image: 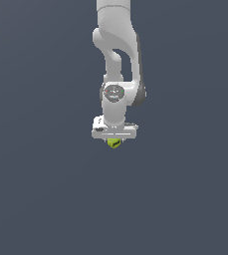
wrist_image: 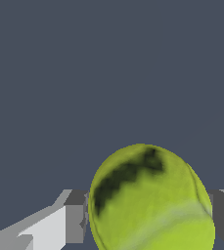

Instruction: Pick up the object and move it to a goal position.

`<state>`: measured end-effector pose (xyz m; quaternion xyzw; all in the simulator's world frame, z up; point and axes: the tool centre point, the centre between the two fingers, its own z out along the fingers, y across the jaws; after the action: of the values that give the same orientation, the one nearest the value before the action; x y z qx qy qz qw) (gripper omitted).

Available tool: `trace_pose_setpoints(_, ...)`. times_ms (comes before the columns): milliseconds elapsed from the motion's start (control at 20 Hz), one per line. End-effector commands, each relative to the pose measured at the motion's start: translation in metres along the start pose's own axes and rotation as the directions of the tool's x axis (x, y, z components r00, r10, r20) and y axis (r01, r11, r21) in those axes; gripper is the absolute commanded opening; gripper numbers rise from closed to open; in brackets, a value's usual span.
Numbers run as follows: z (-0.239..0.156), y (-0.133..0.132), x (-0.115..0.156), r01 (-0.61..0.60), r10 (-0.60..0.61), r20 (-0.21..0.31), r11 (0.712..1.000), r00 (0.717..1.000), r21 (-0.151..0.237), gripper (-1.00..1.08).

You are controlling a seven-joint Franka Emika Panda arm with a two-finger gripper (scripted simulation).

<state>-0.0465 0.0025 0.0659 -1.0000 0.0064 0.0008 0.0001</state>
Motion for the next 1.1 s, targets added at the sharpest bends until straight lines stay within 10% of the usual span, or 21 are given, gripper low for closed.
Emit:
trace_pose_setpoints(0, -0.009, 0.025, -0.011, -0.002, 0.002, -0.002, 1.000, 1.000, 0.000, -1.00)
trace_pose_setpoints(550, -0.039, 0.115, -0.049, -0.002, 0.002, -0.002, 1.000, 1.000, 0.000, -1.00)
trace_pose_setpoints(1050, -0.047, 0.141, -0.058, -0.002, 0.002, -0.002, 1.000, 1.000, 0.000, -1.00)
